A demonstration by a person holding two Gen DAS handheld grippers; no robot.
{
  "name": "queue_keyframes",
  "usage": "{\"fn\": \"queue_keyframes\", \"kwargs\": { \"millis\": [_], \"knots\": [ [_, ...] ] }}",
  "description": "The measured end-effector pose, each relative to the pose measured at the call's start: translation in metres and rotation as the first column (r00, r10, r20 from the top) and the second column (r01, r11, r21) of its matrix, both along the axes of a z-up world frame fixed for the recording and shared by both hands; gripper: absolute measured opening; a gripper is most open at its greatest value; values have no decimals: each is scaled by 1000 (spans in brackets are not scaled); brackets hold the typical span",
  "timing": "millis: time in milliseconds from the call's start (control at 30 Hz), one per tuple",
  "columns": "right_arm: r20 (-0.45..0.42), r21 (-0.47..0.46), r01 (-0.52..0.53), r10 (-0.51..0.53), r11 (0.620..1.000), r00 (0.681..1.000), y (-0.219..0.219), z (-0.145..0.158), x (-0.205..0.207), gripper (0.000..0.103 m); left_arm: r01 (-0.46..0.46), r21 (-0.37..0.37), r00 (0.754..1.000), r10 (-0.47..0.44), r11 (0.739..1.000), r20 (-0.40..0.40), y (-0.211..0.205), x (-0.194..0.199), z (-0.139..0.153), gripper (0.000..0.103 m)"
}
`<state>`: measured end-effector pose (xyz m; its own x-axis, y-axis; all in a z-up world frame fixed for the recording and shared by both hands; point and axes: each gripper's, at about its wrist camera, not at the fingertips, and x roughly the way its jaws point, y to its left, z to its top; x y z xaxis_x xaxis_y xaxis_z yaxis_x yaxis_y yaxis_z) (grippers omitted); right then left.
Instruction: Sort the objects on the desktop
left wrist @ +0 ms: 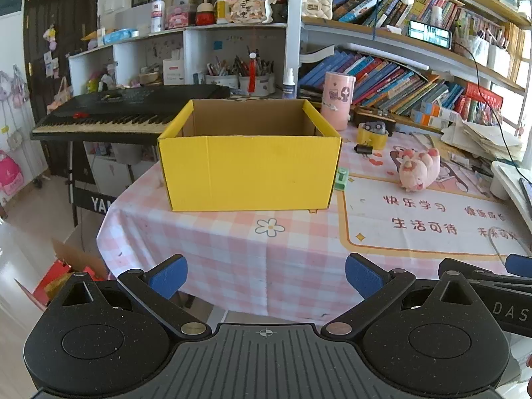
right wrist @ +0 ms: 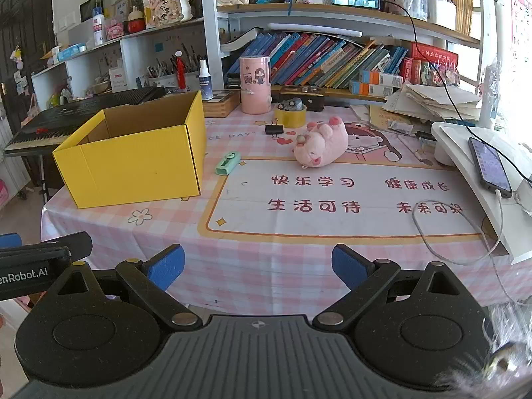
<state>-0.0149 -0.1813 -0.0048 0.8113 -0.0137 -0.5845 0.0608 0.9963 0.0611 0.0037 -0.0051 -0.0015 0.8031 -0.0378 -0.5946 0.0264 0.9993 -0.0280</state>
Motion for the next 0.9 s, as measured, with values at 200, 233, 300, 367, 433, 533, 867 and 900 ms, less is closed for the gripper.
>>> {"fn": "queue_keyframes", "kwargs": {
  "millis": [200,233,300,367,433,533,867,900],
  "knots": [
    [-1,2,3,-3,1000,1000,1,0,1,96,6,10,1000,-6,1000,2,-1,1,0,103],
    [-1,2,2,-2,1000,1000,1,0,1,96,9,9,1000,-9,1000,1,-1,1,0,103],
    [-1,3,1,-1,1000,1000,1,0,2,96,15,8,1000,-15,1000,1,-1,1,0,103],
    [-1,3,1,-1,1000,1000,1,0,2,96,17,8,1000,-17,1000,4,-1,1,0,103],
    [-2,3,1,-1,1000,1000,2,-1,3,96,21,8,1000,-21,1000,7,-1,1,0,103],
    [-2,3,2,-2,1000,1000,-1,2,5,96,24,9,1000,-24,1000,6,-1,2,0,103],
    [-11,5,2,-2,1000,1000,7,-4,6,96,24,8,1000,-24,1000,1,1,6,-2,102],
    [-12,5,1,-1,1000,1000,7,-5,7,96,24,8,1000,-24,1000,0,1,6,-2,103]
  ]
}}
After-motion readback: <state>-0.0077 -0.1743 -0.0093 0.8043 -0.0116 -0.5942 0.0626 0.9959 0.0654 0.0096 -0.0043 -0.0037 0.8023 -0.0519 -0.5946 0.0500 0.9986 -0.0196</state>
